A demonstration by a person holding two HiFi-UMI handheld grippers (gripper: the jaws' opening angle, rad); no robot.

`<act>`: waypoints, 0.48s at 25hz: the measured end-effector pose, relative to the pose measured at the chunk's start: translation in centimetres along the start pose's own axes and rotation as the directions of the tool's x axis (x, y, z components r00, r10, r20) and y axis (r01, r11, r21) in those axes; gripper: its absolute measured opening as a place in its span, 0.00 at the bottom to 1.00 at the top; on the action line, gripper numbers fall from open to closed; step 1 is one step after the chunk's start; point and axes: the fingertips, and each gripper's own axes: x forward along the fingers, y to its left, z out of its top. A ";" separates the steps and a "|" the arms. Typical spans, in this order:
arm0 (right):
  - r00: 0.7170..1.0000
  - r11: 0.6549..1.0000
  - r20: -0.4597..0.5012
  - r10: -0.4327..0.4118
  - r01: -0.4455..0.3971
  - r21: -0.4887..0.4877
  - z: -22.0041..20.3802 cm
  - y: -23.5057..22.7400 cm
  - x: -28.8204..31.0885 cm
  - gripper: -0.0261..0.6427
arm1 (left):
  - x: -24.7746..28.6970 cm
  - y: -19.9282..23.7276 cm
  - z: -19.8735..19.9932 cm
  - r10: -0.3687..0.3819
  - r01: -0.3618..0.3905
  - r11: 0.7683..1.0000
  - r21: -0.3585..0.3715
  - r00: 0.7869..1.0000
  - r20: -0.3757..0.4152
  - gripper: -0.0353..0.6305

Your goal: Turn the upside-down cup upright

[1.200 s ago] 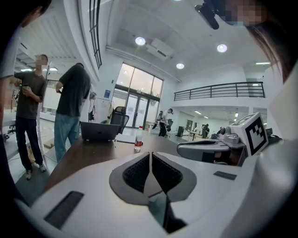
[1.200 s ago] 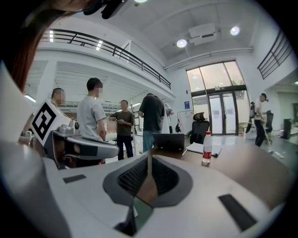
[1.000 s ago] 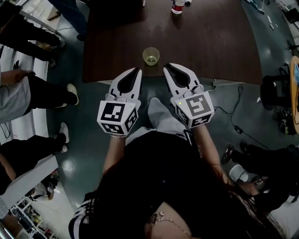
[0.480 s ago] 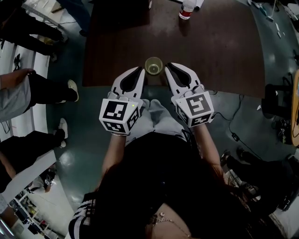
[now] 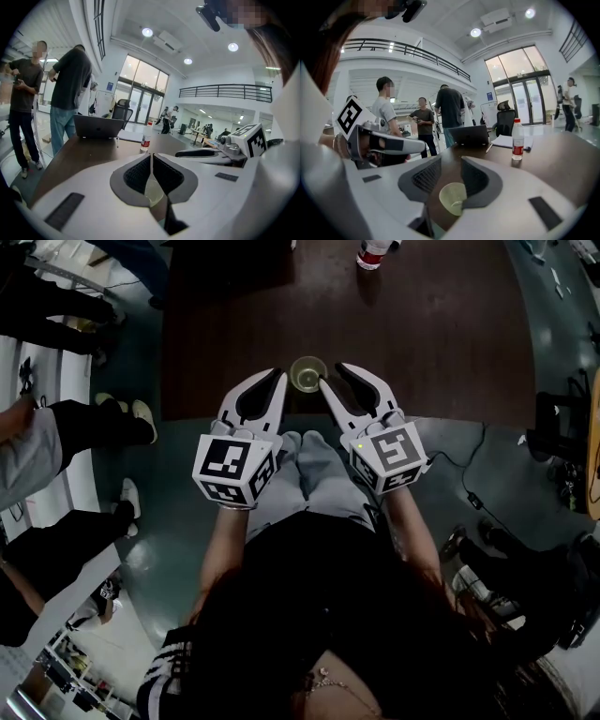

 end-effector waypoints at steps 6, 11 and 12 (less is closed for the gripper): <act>0.999 1.000 -0.032 0.003 -0.002 0.008 -1.8 -0.8 0.1 0.32 | 0.8 -0.3 -0.9 0.004 -0.004 1.000 -0.015 1.000 -0.017 0.08; 0.998 1.000 -0.062 0.015 -0.014 0.017 -2.8 -0.6 1.2 0.38 | 0.8 0.5 -1.6 0.011 -0.012 0.999 -0.030 0.999 -0.037 0.08; 0.997 1.000 -0.069 0.017 -0.015 0.020 -3.2 -0.6 1.3 0.40 | 0.9 0.6 -1.8 0.013 -0.014 0.999 -0.030 0.999 -0.043 0.08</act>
